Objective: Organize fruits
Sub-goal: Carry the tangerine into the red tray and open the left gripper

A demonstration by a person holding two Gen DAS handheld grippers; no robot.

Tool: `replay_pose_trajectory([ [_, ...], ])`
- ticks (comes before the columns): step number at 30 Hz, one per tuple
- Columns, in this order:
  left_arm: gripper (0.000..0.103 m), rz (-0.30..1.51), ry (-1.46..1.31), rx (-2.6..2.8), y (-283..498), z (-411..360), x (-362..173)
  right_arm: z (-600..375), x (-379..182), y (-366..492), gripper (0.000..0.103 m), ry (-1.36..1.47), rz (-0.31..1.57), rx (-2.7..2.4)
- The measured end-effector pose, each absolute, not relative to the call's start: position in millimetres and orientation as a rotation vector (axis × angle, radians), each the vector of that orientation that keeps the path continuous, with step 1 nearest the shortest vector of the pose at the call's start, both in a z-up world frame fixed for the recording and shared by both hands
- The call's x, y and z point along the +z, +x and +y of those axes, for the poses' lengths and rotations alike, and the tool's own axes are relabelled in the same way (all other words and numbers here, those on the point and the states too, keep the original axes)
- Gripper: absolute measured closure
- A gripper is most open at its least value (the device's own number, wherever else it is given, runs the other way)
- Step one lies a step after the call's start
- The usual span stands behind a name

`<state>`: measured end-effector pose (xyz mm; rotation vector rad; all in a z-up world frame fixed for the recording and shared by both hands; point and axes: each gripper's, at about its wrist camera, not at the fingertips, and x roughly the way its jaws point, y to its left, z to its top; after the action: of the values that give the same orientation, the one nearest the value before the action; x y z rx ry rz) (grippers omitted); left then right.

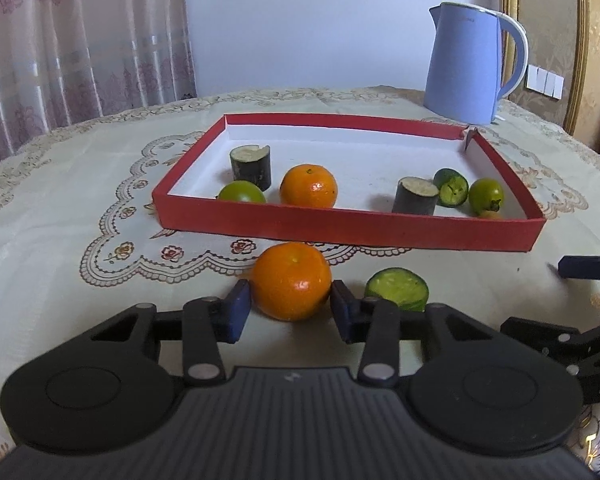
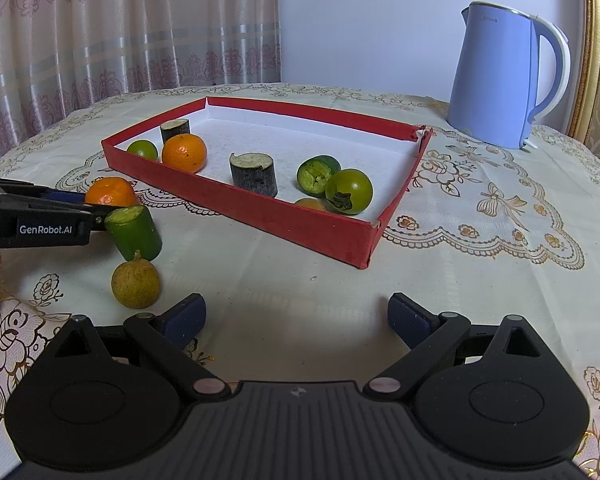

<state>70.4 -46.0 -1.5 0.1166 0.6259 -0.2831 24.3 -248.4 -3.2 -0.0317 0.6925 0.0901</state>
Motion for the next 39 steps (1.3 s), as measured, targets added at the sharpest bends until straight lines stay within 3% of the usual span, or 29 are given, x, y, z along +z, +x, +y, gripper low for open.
replay_pose_trajectory([
  [20,0.064,0.541,0.140,-0.297,93,-68,48,-248,-3,25,0.004,-0.031,0.693,0.089],
  [39,0.064,0.591,0.194,-0.319,164,-123,27,-249,-4,25,0.004,-0.028,0.694,0.089],
])
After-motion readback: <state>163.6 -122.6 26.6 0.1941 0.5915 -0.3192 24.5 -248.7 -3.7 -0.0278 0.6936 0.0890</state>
